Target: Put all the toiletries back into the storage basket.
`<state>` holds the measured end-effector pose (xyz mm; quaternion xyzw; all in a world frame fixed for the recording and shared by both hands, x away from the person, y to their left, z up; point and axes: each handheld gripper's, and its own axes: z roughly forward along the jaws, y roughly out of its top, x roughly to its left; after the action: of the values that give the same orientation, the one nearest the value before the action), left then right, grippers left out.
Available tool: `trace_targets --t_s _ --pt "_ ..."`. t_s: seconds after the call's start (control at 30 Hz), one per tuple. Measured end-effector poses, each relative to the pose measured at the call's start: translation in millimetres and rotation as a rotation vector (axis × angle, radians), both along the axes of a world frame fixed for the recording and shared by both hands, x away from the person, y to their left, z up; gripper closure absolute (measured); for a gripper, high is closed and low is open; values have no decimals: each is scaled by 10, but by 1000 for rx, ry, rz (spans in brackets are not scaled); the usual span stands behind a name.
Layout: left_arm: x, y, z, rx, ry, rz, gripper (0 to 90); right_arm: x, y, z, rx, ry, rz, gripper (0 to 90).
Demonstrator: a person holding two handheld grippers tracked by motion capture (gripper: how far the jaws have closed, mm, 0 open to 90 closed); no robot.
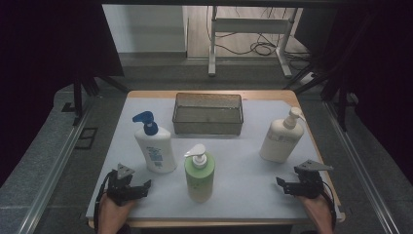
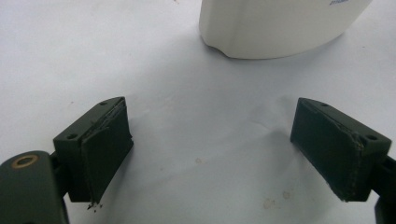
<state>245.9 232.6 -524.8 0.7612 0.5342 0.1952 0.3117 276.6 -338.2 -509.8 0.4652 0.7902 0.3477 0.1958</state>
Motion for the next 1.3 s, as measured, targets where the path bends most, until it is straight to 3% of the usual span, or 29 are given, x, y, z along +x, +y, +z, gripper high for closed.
trace_targets --t_s 0.3,0.5,0.83,0.97,1.3 --pt "-1 0 -1 0 -1 0 116 83 -67 20 0 24 -56 145" --pt "-1 0 -1 0 -1 0 116 137 -109 33 1 14 -113 181" --pt "0 0 -1 0 0 0 116 253 -257 60 -5 5 -132 513" --pt "0 -2 -1 1 0 1 116 310 -300 47 -9 28 -129 648" --pt "0 -2 -1 1 -1 1 116 480 -292 55 -31 39 -125 851"
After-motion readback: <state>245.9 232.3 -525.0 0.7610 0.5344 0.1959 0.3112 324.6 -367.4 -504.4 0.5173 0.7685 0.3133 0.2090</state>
